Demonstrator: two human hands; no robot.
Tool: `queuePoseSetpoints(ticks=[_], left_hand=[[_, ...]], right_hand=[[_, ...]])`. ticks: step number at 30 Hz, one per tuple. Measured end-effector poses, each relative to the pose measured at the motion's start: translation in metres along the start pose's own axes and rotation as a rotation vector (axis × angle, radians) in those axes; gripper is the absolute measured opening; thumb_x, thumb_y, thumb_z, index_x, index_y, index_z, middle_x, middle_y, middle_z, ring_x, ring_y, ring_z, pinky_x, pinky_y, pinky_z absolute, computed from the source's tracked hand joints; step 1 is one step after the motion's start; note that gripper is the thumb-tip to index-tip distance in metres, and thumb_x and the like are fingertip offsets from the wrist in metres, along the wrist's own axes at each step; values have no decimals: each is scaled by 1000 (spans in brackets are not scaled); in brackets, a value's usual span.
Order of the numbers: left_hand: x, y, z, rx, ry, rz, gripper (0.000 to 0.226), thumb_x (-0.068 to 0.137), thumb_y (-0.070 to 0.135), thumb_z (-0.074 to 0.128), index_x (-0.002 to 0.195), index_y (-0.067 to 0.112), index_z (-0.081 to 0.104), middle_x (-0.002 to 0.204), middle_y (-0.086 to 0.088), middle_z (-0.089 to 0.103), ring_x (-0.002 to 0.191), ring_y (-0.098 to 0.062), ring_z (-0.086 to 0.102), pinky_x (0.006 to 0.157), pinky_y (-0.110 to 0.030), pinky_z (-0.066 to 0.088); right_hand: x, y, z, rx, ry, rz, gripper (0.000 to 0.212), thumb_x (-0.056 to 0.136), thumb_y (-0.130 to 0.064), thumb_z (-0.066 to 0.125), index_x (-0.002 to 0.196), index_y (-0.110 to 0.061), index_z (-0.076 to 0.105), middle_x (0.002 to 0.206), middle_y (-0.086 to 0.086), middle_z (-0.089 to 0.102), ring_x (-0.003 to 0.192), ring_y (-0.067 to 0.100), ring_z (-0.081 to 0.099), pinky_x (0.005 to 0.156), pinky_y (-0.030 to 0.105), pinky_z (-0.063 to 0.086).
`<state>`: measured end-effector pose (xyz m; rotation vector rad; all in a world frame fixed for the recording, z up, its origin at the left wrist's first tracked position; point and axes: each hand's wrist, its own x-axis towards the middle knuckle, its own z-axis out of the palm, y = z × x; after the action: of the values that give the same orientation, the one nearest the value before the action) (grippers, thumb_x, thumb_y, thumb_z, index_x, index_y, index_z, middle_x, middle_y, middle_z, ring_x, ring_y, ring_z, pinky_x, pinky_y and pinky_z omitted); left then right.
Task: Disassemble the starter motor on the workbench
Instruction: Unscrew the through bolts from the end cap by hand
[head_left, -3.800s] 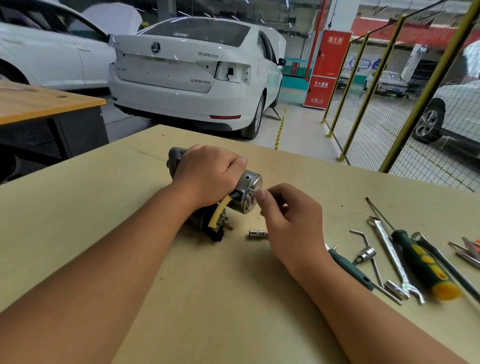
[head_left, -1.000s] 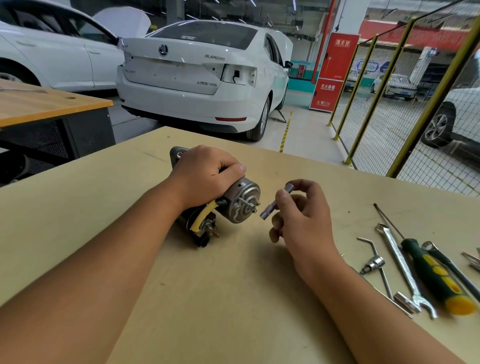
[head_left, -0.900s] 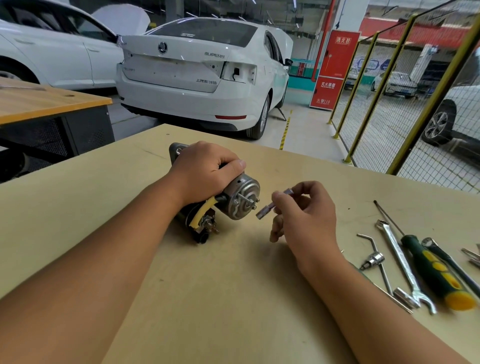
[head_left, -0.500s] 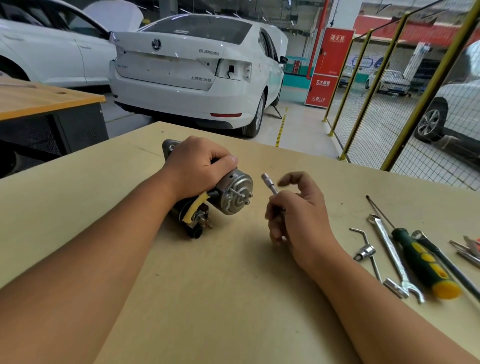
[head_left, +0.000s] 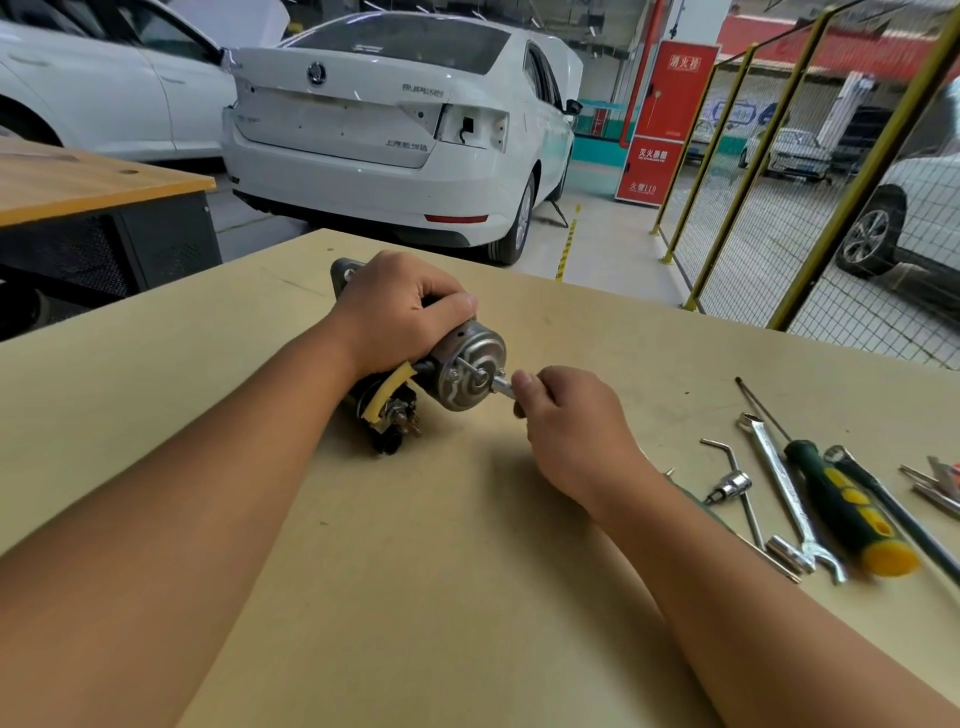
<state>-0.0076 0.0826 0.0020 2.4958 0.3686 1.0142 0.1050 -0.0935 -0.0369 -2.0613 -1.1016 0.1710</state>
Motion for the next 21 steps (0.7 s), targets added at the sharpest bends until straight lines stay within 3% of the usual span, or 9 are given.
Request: queuePoseSetpoints(ticks=[4, 9, 12, 15, 21], left_hand=[[0, -1, -1, 1, 3, 6, 38, 90, 43, 55, 83, 18, 82, 75, -1, 75, 77, -22, 70, 75, -50, 58], [0, 0, 0, 4, -1, 16, 38, 90, 43, 55, 82, 17, 82, 75, -2, 75, 78, -24, 70, 76, -50, 57], [1, -1, 0, 7, -5, 18, 42, 89, 46, 53, 80, 16, 81, 74, -4, 74, 77, -25, 70, 75, -50, 57], [1, -1, 0, 5, -8, 15, 46, 87, 49, 51, 80, 15, 81, 74, -5, 74, 78, -27, 70, 75, -50, 57], [1, 0, 0, 9, -6, 44, 48, 88, 47, 51, 79, 11, 80, 72, -9, 73, 76, -29, 69, 74, -51, 56]], right_hand=[[-1, -1, 2, -24, -32, 18, 43, 105, -46, 42, 85, -13, 62, 78, 9, 68, 76, 29, 62, 73, 41, 51], [-1, -2, 1, -28, -41, 51, 41, 104, -47, 42, 82, -17, 60, 76, 7, 67, 72, 26, 63, 70, 40, 51], [-3, -1, -1, -92, -64, 43, 39, 104, -45, 44, 78, -19, 58, 72, 2, 61, 67, 19, 57, 56, 31, 39], [-5, -1, -4, -192, -101, 15, 40, 105, -42, 47, 72, -19, 52, 70, -2, 54, 63, 14, 49, 52, 30, 28], [-11, -5, -1, -244, -84, 16, 36, 106, -46, 42, 86, -18, 54, 80, -1, 55, 71, 18, 51, 63, 36, 40]])
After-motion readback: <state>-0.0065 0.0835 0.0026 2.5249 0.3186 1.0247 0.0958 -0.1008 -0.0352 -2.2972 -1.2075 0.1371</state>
